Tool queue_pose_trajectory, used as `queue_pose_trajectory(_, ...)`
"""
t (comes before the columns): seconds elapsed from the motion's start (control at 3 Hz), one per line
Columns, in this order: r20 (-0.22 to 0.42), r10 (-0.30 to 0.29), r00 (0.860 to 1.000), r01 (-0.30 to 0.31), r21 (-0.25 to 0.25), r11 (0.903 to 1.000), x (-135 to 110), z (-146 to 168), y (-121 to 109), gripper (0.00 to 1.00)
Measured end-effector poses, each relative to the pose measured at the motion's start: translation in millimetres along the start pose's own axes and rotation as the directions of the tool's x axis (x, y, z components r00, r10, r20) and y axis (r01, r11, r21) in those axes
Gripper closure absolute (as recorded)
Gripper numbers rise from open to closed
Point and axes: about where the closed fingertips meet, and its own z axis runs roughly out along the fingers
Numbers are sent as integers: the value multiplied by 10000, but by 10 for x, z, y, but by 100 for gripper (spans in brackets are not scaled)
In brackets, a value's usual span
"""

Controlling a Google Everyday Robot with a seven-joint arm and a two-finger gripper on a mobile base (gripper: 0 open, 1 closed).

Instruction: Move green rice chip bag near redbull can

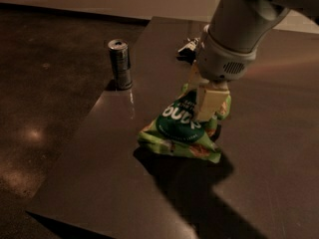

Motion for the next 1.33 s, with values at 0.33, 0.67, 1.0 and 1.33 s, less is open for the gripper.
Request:
queue_pose_trajectory(0.33, 435, 676, 9968, -698, 512, 9963, -16, -17, -367, 100)
queue_pose_trajectory(0.67, 862, 1102, 9902, -1181, 923, 9887, -33, 0, -670, 100)
queue_pose_trajectory(1.0, 1302, 1524, 9797, -1679, 1173, 9788, -82, 103, -942, 100)
queue_pose_trajectory(1.33, 1457, 1519, 9776, -1706, 1259, 9773, -273, 239, -1080, 97)
